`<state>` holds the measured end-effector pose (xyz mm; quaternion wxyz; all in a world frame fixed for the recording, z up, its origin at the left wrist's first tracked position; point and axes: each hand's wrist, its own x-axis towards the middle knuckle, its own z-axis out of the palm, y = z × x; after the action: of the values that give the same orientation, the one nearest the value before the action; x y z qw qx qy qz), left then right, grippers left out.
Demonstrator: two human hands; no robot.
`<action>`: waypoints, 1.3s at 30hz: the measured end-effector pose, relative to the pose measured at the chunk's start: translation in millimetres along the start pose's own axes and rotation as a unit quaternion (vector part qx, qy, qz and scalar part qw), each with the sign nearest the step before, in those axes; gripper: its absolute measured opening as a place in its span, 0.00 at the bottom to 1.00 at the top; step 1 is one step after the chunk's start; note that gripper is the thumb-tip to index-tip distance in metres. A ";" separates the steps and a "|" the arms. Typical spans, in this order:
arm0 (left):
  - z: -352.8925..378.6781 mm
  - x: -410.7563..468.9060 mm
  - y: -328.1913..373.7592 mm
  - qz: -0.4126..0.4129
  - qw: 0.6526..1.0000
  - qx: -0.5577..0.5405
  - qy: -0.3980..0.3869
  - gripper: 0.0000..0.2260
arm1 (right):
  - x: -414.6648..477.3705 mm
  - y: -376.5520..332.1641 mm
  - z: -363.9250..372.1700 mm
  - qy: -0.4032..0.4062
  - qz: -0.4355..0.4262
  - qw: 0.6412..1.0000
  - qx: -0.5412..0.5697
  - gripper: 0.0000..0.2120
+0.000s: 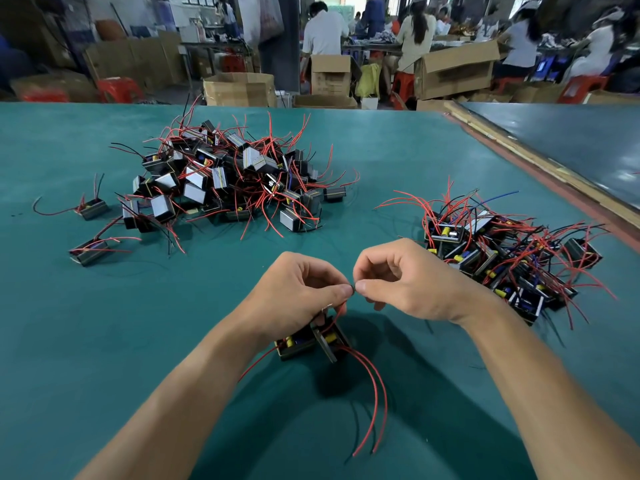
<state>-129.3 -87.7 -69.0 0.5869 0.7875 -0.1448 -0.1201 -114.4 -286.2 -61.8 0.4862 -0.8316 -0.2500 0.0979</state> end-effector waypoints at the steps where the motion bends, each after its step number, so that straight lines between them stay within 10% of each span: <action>1: 0.3 -0.1 0.0 -0.001 1.000 0.001 0.001 0.08 | -0.3 -0.7 -0.4 0.002 -0.001 1.000 0.000 0.06; 39: 5.0 5.1 -3.8 0.014 0.995 -0.043 0.086 0.09 | 7.3 2.3 9.1 0.092 0.075 0.991 0.052 0.10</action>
<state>-126.0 -93.0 -74.2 0.6318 0.7672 -0.0990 -0.0498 -111.1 -276.4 -67.8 0.5413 -0.8269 -0.1350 0.0699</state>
